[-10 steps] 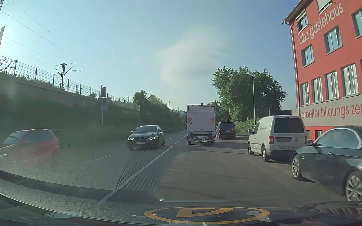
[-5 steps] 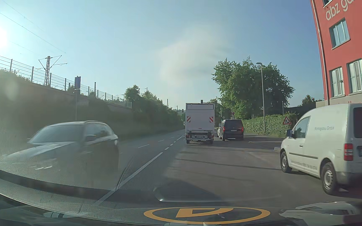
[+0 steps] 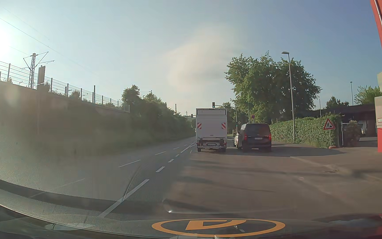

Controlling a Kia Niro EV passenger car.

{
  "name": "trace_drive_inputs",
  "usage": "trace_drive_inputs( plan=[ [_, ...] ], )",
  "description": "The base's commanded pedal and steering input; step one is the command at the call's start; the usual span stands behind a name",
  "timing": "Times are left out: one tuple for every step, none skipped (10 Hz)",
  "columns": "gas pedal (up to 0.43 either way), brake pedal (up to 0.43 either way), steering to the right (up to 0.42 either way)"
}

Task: Follow the waypoints while adhering to traffic rules and regulations

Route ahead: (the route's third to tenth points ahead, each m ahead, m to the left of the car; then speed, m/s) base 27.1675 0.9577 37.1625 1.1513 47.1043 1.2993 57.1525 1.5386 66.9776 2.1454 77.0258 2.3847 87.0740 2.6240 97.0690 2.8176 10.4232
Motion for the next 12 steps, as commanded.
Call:
trace_drive_inputs(
  plan=[
    [0.079, 0.0, -0.004],
    [0.079, 0.0, -0.004],
    [0.079, 0.0, -0.003],
    [0.079, 0.0, -0.001],
    [0.079, 0.0, 0.0],
    [0.079, 0.0, 0.0],
    [0.079, 0.0, 0.002],
    [0.11, 0.0, 0.002],
    [0.13, 0.0, 0.003],
    [0.13, 0.0, 0.003],
    [0.13, 0.0, 0.004],
    [0.13, 0.0, 0.006]
  ],
)
